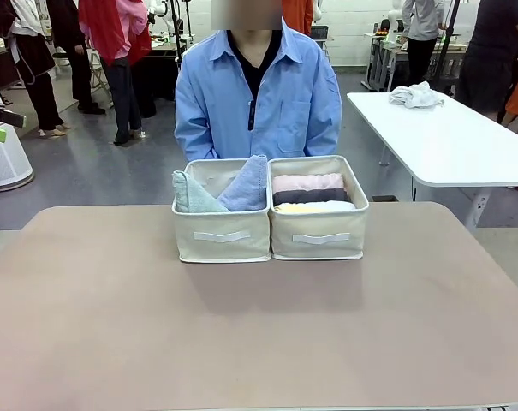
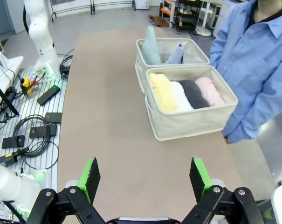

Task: Sort the towels based on their folding style.
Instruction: Pick up another triangle-folded towel from the table and place it in the left Fabric basket.

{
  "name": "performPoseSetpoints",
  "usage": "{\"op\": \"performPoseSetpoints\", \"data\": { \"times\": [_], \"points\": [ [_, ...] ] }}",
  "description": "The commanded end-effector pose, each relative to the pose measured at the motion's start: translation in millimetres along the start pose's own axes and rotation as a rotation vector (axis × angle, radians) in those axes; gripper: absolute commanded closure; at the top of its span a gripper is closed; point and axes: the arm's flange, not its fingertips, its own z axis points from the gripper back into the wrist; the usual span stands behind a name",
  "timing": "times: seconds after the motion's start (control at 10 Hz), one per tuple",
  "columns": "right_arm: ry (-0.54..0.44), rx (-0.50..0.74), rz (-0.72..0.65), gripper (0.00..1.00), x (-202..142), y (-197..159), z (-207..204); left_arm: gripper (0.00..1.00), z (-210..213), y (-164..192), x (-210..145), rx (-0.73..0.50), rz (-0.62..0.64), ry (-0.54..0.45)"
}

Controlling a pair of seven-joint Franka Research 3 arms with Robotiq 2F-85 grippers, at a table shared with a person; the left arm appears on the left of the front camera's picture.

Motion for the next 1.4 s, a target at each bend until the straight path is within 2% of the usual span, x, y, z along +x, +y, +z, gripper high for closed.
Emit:
{"op": "performPoseSetpoints", "data": {
  "times": [0.0, 1.3],
  "points": [
    [0.003, 0.008, 0.015, 0.00, 0.0, 0.5, 0.7, 0.00, 0.3, 0.8, -1.5, 0.003, 0.007, 0.001],
    [0.003, 0.008, 0.015, 0.00, 0.0, 0.5, 0.7, 0.00, 0.3, 0.8, -1.5, 0.003, 0.007, 0.001]
  ]
}}
